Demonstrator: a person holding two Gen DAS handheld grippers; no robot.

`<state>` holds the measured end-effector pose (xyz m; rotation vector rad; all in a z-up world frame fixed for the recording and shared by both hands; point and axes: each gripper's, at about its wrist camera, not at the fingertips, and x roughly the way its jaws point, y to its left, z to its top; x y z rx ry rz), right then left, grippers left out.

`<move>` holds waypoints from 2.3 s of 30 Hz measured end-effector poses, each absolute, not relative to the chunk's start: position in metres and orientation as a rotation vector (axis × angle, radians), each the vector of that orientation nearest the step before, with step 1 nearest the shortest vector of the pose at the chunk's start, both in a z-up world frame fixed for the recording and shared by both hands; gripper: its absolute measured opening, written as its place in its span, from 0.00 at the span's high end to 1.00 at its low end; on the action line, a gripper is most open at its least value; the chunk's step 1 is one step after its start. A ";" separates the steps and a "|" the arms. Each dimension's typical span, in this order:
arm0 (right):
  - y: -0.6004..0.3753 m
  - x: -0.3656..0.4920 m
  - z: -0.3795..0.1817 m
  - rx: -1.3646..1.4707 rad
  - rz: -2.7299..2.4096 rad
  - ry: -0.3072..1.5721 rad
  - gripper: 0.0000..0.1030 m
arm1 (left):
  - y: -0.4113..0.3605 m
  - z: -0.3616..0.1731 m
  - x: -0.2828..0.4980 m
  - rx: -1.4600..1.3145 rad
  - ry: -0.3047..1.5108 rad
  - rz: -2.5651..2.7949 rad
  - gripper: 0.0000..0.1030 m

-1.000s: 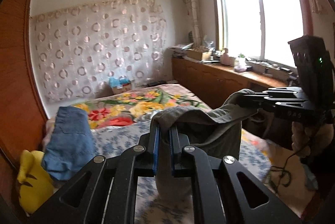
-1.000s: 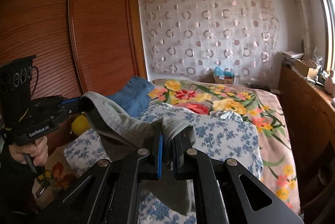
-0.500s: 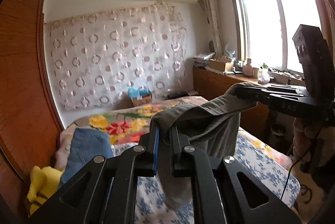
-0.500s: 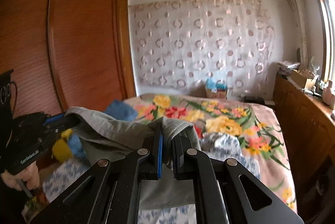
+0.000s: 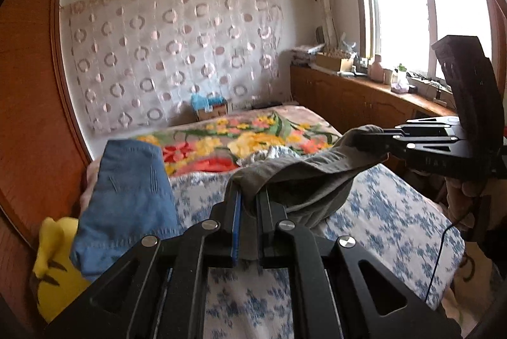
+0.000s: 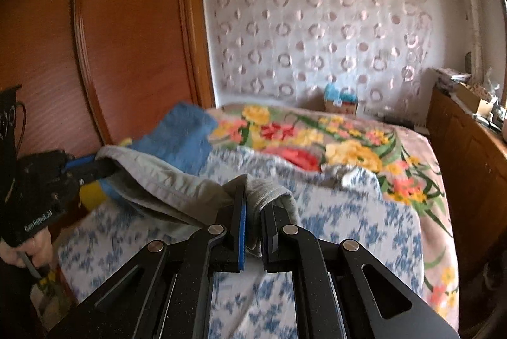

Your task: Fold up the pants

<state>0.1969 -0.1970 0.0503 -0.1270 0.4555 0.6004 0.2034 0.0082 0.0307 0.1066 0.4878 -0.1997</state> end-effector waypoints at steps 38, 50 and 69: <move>-0.226 0.085 -0.004 -0.110 0.669 0.733 0.93 | -0.015 -0.108 0.047 0.026 0.741 -0.254 0.91; -0.231 0.075 -0.024 -0.117 0.612 0.734 0.86 | -0.003 -0.086 0.034 0.006 0.683 -0.239 0.54; -0.232 0.070 -0.025 -0.095 0.570 0.670 0.67 | 0.005 -0.112 0.086 -0.064 0.757 -0.186 0.36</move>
